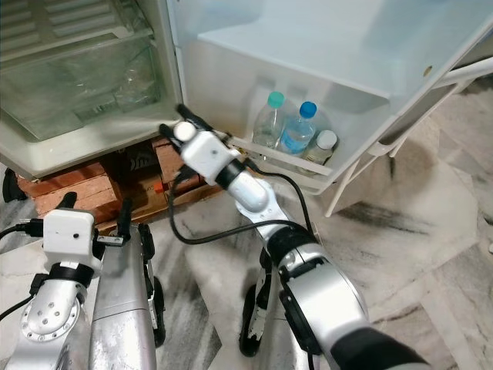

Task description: Restocking fridge

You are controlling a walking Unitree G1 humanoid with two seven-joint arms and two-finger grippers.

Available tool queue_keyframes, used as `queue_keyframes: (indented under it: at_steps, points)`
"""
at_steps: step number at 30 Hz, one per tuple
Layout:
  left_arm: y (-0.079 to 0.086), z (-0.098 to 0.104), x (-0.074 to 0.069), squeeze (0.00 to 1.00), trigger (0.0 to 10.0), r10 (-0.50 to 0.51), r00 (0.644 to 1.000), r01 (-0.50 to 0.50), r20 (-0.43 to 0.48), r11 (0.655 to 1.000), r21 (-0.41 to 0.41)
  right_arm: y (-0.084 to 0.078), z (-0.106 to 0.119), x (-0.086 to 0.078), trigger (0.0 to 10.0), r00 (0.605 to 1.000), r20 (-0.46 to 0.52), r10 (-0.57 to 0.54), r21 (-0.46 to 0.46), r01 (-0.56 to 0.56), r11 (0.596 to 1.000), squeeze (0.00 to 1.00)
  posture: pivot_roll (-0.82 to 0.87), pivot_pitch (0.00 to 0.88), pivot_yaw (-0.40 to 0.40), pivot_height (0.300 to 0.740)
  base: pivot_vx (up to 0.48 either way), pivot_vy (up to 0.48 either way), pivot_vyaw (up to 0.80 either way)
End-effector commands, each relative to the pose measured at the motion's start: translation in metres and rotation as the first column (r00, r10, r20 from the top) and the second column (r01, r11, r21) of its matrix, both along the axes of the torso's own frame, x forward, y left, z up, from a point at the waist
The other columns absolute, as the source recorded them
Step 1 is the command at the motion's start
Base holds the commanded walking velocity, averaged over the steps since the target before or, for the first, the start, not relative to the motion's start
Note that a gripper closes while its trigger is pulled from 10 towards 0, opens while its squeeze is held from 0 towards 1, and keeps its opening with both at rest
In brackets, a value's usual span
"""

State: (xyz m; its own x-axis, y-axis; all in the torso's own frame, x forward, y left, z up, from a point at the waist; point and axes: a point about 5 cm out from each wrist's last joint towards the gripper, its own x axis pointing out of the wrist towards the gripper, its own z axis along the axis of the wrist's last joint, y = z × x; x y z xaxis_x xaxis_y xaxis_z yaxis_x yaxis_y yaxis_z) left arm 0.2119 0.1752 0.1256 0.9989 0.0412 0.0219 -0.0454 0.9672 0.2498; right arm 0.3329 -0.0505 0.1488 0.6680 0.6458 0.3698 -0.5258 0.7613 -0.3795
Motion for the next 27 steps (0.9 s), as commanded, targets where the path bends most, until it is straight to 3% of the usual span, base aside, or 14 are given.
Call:
queue_keyframes:
  at_steps: [1, 3, 7, 12, 21, 27]
  points:
    - [0.001, -0.006, -0.002, 0.0, 10.0, -0.001, 1.0, 0.0, -0.025, 1.0, -0.006, -0.011, -0.001, -0.004, 10.0, 1.0, -0.016, -0.022, 0.05, 0.023, 0.999, 0.0, 0.23, 0.253, -0.103, 0.506, 0.0, 0.0, 0.0]
    - [0.003, -0.006, 0.004, 0.0, 10.0, -0.001, 1.0, 0.001, -0.02, 1.0, -0.005, -0.024, -0.014, -0.016, 10.0, 0.994, -0.082, -0.072, 0.08, 0.078, 0.994, 0.0, 0.22, 0.217, -0.089, 0.506, 0.0, 0.0, 0.0]
    - [0.006, -0.008, 0.01, 0.0, 10.0, 0.007, 1.0, -0.007, -0.019, 1.0, -0.008, -0.031, -0.023, -0.022, 10.0, 0.969, -0.189, -0.161, 0.112, 0.184, 0.976, 0.0, 0.2, 0.17, -0.071, 0.506, 0.0, 0.0, 0.0]
    - [0.006, -0.012, 0.015, 0.0, 10.0, 0.005, 1.0, -0.006, -0.012, 0.999, -0.046, -0.033, -0.022, -0.037, 10.0, 0.977, -0.163, -0.139, 0.161, 0.165, 0.973, 0.0, 0.17, 0.117, -0.048, 0.506, 0.061, 0.0, 0.0]
    - [0.0, -0.008, 0.031, 0.0, 10.0, -0.023, 0.999, 0.024, 0.023, 0.999, -0.045, -0.024, -0.003, -0.032, 10.0, 0.991, -0.127, -0.048, 0.18, 0.07, 0.981, 0.0, 0.17, 0.086, -0.047, 0.506, 0.312, 0.0, 0.0]
    - [0.003, -0.01, 0.032, 0.0, 10.0, -0.015, 1.0, 0.016, 0.028, 0.999, -0.047, -0.022, 0.005, -0.038, 10.0, 0.989, -0.148, -0.011, 0.144, 0.033, 0.989, 0.0, 0.17, 0.086, -0.057, 0.506, 0.316, 0.0, 0.0]
